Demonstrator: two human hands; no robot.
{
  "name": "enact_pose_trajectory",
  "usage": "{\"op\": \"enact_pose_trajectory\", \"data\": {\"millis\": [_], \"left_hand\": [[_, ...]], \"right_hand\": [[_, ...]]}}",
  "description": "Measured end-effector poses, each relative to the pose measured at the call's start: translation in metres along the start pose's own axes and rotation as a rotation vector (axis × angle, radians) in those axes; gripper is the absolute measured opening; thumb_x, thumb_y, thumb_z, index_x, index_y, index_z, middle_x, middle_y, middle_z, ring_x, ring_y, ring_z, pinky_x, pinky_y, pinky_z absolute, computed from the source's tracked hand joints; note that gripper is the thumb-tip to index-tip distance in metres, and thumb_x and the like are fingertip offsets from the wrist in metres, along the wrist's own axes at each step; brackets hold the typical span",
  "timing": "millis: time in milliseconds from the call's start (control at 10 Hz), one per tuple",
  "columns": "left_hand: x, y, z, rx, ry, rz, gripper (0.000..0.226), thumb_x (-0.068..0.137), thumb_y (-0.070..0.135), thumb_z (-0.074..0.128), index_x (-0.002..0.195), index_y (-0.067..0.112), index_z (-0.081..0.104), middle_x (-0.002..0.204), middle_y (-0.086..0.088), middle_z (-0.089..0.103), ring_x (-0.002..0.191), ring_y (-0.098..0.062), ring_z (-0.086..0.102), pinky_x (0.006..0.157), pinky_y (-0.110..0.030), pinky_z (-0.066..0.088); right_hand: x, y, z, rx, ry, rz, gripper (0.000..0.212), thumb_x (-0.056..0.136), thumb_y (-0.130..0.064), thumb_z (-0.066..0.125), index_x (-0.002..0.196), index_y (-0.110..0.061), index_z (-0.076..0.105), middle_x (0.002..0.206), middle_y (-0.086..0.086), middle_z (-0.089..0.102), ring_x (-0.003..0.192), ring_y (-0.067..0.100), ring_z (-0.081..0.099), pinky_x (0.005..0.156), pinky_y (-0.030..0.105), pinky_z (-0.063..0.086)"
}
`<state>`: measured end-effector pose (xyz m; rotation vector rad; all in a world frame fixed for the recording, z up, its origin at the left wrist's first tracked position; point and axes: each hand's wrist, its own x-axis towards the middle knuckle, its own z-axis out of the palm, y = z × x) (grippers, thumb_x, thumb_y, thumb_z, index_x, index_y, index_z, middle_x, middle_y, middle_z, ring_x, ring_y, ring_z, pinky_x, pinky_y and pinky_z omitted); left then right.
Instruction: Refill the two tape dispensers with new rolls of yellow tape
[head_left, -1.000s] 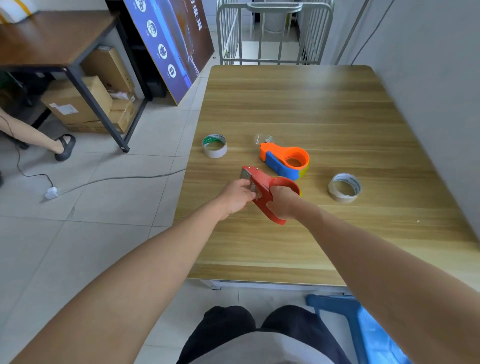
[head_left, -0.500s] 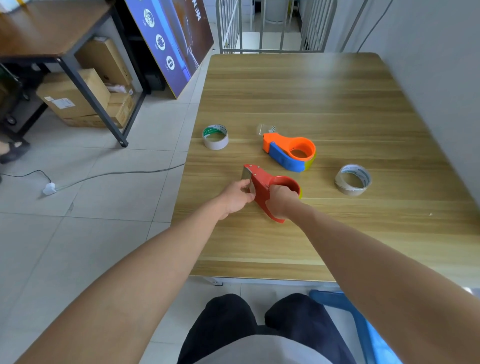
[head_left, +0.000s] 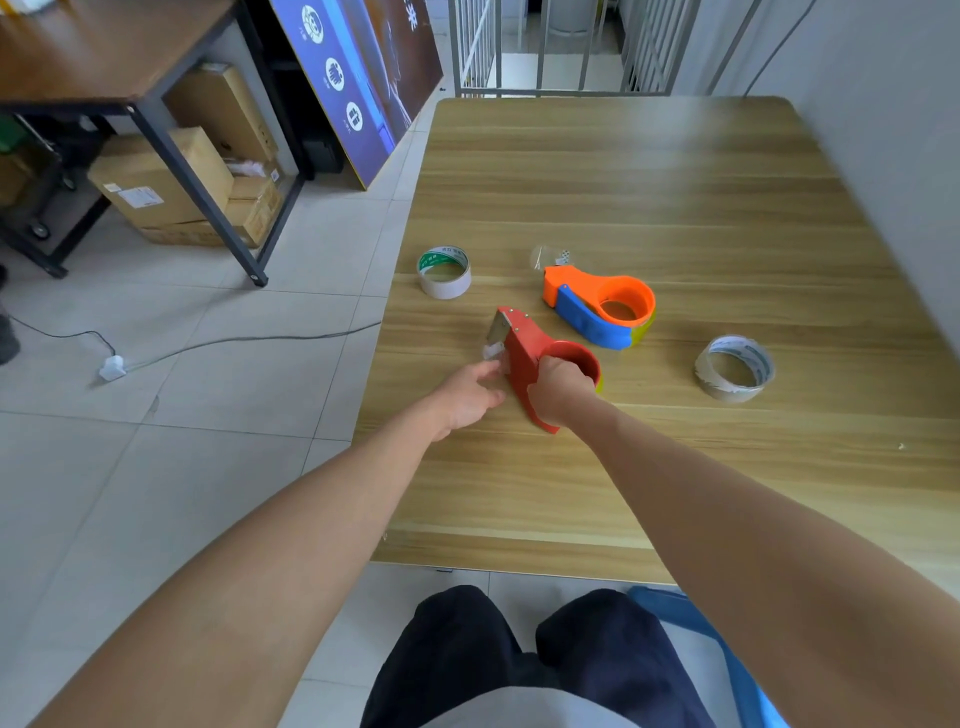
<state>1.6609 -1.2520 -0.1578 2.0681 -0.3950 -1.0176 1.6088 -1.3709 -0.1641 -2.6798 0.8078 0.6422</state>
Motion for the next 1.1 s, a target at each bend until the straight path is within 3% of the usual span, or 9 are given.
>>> {"op": "enact_pose_trajectory", "data": {"millis": [200, 300, 400, 500, 700, 800, 900, 1000, 1100], "left_hand": [[0.004, -0.004, -0.008, -0.016, 0.03, -0.012, 0.052, 0.09, 0.008, 0.051, 0.14, 0.015, 0.038, 0.145, -0.003, 0.042, 0.126, -0.021, 0.046, 0.107, -0.037, 0.04], [0.003, -0.002, -0.013, -0.021, 0.04, -0.008, 0.049, 0.091, 0.007, 0.051, 0.138, 0.012, 0.041, 0.14, -0.005, 0.048, 0.122, -0.021, 0.049, 0.088, -0.028, 0.046], [0.001, 0.002, -0.018, -0.025, 0.04, -0.007, 0.046, 0.091, 0.006, 0.05, 0.137, 0.009, 0.042, 0.137, -0.009, 0.05, 0.122, -0.022, 0.05, 0.079, -0.025, 0.045], [-0.001, 0.007, -0.021, -0.013, 0.038, -0.007, 0.045, 0.091, 0.006, 0.05, 0.136, 0.008, 0.043, 0.136, -0.01, 0.051, 0.122, -0.022, 0.05, 0.088, -0.027, 0.042], [-0.002, 0.009, -0.024, 0.007, 0.061, 0.013, 0.04, 0.091, 0.005, 0.05, 0.131, 0.008, 0.048, 0.133, -0.011, 0.054, 0.12, -0.023, 0.051, 0.097, -0.031, 0.043], [-0.004, 0.014, -0.029, -0.006, 0.129, 0.047, 0.036, 0.091, 0.004, 0.047, 0.127, 0.008, 0.052, 0.13, -0.011, 0.056, 0.119, -0.022, 0.052, 0.099, -0.031, 0.042], [-0.008, 0.027, -0.037, -0.034, 0.213, 0.104, 0.032, 0.093, 0.005, 0.045, 0.124, 0.009, 0.054, 0.129, -0.009, 0.056, 0.118, -0.021, 0.052, 0.103, -0.034, 0.042], [-0.012, 0.04, -0.048, -0.085, 0.273, 0.168, 0.029, 0.094, 0.009, 0.045, 0.12, 0.009, 0.056, 0.126, -0.007, 0.057, 0.116, -0.02, 0.052, 0.102, -0.034, 0.043], [-0.019, 0.061, -0.058, -0.111, 0.324, 0.241, 0.029, 0.093, 0.01, 0.046, 0.121, 0.009, 0.056, 0.126, -0.007, 0.057, 0.115, -0.018, 0.053, 0.103, -0.036, 0.043]], "right_hand": [[0.003, 0.0, 0.003, 0.175, 0.094, 0.038, 0.042, 0.095, -0.023, 0.047, 0.133, -0.004, 0.044, 0.131, 0.017, 0.055, 0.121, 0.035, 0.053, 0.1, 0.04, 0.041], [0.0, -0.001, 0.0, 0.208, 0.143, 0.038, 0.047, 0.093, -0.035, 0.05, 0.129, -0.006, 0.045, 0.124, 0.016, 0.06, 0.117, 0.035, 0.055, 0.098, 0.04, 0.042], [-0.002, -0.003, -0.004, 0.198, 0.154, 0.044, 0.052, 0.091, -0.04, 0.054, 0.13, -0.006, 0.045, 0.119, 0.015, 0.062, 0.114, 0.034, 0.057, 0.098, 0.041, 0.043], [-0.005, -0.005, -0.006, 0.166, 0.109, 0.047, 0.047, 0.09, -0.039, 0.057, 0.125, -0.008, 0.05, 0.12, 0.013, 0.062, 0.113, 0.032, 0.057, 0.098, 0.039, 0.042], [-0.011, -0.004, -0.01, 0.188, 0.221, 0.055, 0.048, 0.092, -0.043, 0.05, 0.123, -0.006, 0.05, 0.116, 0.014, 0.064, 0.112, 0.033, 0.057, 0.096, 0.04, 0.042], [-0.012, -0.004, -0.021, 0.299, 0.346, 0.036, 0.041, 0.096, -0.039, 0.044, 0.115, -0.004, 0.055, 0.113, 0.017, 0.064, 0.111, 0.036, 0.056, 0.092, 0.04, 0.042], [-0.014, -0.005, -0.046, 0.56, 0.407, -0.026, 0.034, 0.097, -0.028, 0.041, 0.105, 0.0, 0.059, 0.097, 0.015, 0.062, 0.094, 0.034, 0.057, 0.071, 0.032, 0.038], [-0.018, -0.003, -0.085, 0.958, 0.479, -0.016, 0.033, 0.097, -0.025, 0.044, 0.107, -0.001, 0.063, 0.089, 0.008, 0.058, 0.085, 0.023, 0.051, 0.071, 0.026, 0.035], [-0.03, -0.005, -0.12, 1.085, 0.549, -0.063, 0.034, 0.097, -0.026, 0.045, 0.112, -0.002, 0.065, 0.095, 0.009, 0.064, 0.088, 0.019, 0.055, 0.077, 0.027, 0.041]]}}
